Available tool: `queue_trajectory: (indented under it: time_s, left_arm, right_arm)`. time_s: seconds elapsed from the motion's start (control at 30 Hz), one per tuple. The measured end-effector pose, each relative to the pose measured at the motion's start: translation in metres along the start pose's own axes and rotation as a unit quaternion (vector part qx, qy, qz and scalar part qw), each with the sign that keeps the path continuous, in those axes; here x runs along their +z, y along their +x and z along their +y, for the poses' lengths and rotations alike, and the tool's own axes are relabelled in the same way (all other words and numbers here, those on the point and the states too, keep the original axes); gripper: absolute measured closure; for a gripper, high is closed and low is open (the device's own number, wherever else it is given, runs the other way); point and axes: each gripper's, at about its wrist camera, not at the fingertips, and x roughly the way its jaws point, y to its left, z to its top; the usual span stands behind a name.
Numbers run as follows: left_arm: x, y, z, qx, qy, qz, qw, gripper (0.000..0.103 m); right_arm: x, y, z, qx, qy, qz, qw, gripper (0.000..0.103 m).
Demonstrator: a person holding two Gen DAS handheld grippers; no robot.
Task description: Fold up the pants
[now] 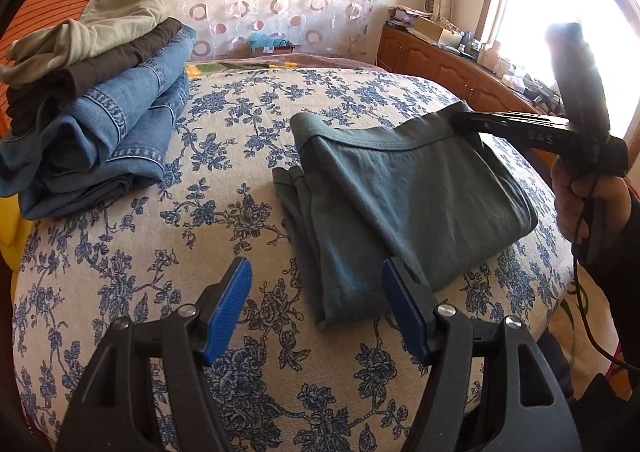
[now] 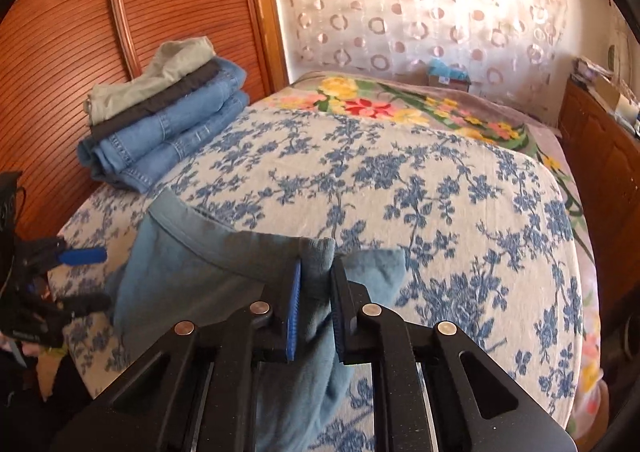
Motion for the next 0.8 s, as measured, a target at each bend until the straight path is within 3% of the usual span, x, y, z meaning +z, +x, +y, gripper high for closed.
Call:
queue_trajectory:
  time_s: [0.1,0.23,0.37,0.5,0.63,0.8]
  left_arm:
    - [-0.001,0.000,0.000,-0.001,0.003,0.000,1.0000,0.036]
    - [-0.003,0.000,-0.001,-0.006,0.006,0.000,1.0000,0.039]
    - [-0.006,0.000,-0.002,-0.008,0.005,0.001,1.0000,0.040]
    - [-0.009,0.000,-0.004,-0.010,0.005,0.001,0.9999,0.041]
    - [-0.012,-0.001,-0.006,-0.015,0.007,0.002,0.9999,0.048]
    - [-0.014,-0.003,-0.011,-0.021,0.015,-0.001,0.9997,0.058]
  right_arm:
    - [0.000,0.008,-0.002,-0.032,0.007,0.005,0.999,0.088]
    - [-0.006,0.004,-0.005,-0.029,0.028,0.005,0.999,0.073]
    - [-0.014,-0.009,0.001,-0.030,0.026,-0.003,0.999,0.067]
    - [-0.030,-0.024,0.014,-0.029,0.014,-0.002,0.999,0.054]
    - [-0.049,-0.028,0.023,-0.036,0.011,0.007,0.999,0.046]
    - [-0.069,-0.019,0.027,-0.049,0.001,0.017,0.999,0.045]
